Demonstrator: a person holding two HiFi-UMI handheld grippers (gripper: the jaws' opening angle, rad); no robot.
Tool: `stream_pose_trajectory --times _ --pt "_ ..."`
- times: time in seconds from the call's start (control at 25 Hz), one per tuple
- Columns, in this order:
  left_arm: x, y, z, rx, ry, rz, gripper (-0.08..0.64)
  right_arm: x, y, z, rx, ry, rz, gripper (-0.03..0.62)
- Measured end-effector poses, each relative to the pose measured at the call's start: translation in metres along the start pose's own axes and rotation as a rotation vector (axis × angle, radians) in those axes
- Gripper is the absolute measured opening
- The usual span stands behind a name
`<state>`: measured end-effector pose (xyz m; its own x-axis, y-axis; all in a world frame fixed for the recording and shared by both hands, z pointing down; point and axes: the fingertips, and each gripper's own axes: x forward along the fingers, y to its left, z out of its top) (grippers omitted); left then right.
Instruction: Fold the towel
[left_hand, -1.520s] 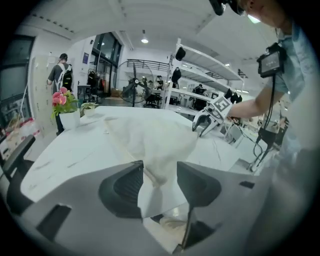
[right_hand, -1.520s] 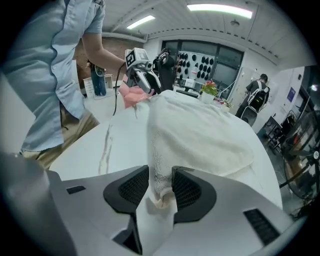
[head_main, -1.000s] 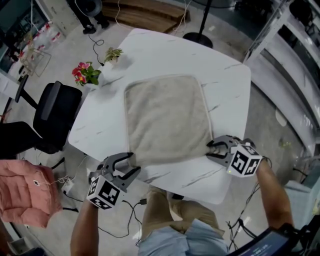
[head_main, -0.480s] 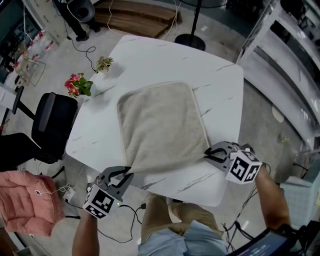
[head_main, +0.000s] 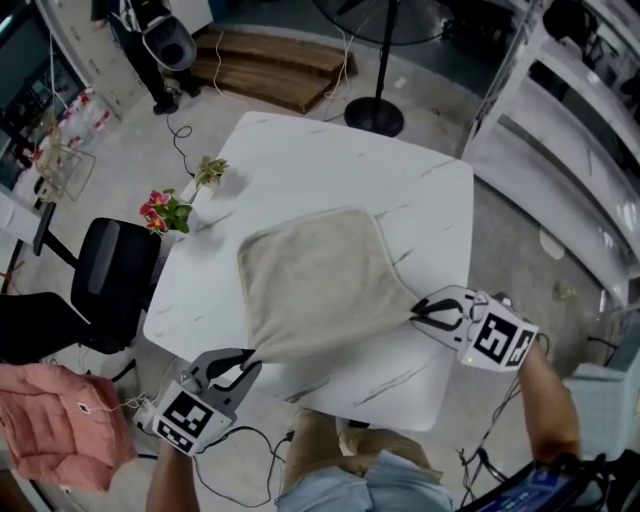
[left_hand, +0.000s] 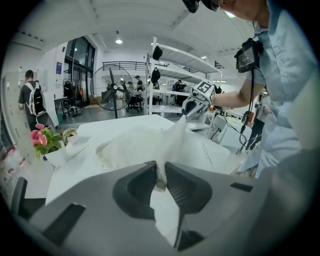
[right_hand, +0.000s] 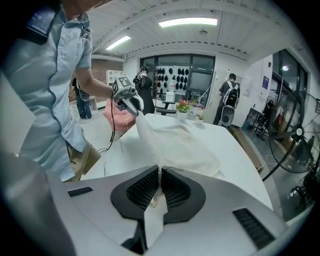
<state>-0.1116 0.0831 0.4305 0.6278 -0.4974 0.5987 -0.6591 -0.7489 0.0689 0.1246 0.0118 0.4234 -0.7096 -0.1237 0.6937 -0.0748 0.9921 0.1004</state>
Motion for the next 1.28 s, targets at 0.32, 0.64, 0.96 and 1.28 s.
stream_pose_trajectory --times 0.32,0.64,0.96,1.28 --pt "-0.001 0.070 0.050 -0.095 -0.089 0.061 0.054 -0.003 -0.075 0.044 -0.021 -0.037 -0.071 0.032" --pt "0.024 0.135 0.066 -0.187 -0.095 0.062 0.051 0.020 -0.149 0.061 0.000 -0.019 -0.103 0.032" --pt "0.058 0.192 0.055 -0.298 -0.069 0.041 0.052 0.063 -0.203 0.050 0.063 0.016 -0.072 0.032" --pt "0.092 0.232 0.027 -0.414 -0.004 0.052 0.054 0.115 -0.231 0.015 0.160 0.052 -0.023 0.035"
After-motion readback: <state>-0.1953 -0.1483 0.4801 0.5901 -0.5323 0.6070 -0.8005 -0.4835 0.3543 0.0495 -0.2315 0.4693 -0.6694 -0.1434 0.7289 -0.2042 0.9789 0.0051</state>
